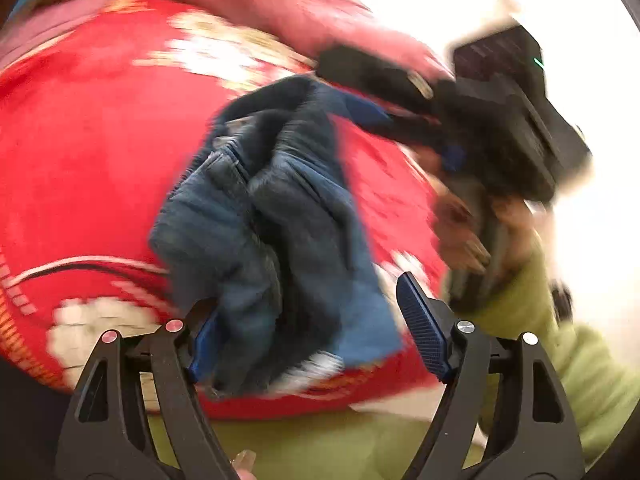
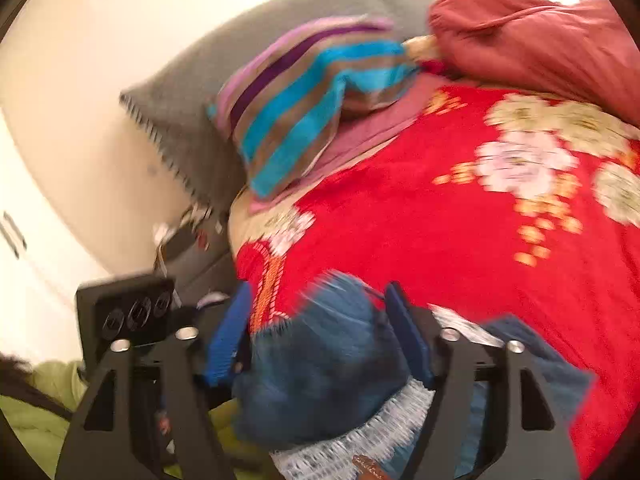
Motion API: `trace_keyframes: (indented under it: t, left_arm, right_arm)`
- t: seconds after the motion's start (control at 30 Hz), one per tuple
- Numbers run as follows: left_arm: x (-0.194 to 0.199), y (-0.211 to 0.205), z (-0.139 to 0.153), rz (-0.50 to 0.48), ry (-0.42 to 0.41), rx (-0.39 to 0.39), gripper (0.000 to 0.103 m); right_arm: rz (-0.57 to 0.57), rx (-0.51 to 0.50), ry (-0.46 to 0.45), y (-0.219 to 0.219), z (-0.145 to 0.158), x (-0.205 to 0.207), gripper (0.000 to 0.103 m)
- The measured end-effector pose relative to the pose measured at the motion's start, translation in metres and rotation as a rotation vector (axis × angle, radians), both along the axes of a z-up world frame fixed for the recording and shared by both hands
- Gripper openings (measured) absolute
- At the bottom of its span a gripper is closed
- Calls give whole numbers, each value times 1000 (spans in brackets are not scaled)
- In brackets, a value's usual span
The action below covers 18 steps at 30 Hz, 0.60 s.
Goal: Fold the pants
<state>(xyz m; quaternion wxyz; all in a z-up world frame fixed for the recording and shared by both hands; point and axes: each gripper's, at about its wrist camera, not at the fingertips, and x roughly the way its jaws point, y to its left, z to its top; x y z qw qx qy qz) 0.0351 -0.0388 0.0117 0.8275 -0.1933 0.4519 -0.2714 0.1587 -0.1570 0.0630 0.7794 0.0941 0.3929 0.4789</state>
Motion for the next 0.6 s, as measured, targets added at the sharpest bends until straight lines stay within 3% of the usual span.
trace_keyframes:
  t: [0.07,0.13,0.27,0.33,0.37,0.5,0.53,0.57,0.6]
  left_arm:
    - [-8,-22,-1,-83,-20,27,70]
    - [-14,-28,2,-100,-47,47,70]
    - [-11,-14,13,4,-105,158,70]
    - [-5,-15,11,35,-93,222,60]
    - [1,-18,5,36,-79,256,49]
    - [17,-39,-24,-20,-22,334,30]
    - [16,-44,-29,-29,-17,350,30]
    - [15,-48,-33,-36,-19,375,29]
    - [12,-49,-37,-38,-26,402,28]
  right_arm:
    - [-88,-20,5,-26,-7,-3,81]
    - [-160,-49,24,-49,-19,-8,81]
    - [-233,-87,94,-72,-46,-20,84]
    - [-246,-100,129,-73,-60,-25,84]
    - [-245,-103,142,-72,-64,-27,84]
    - [-229,-171,202,-57,-85,-23,84]
    - [-217,-200,194,-50,-88,-24,61]
    - [-198,-212,181,-46,-88,-26,46]
    - [-192,-208,145,-43,-81,-32,46]
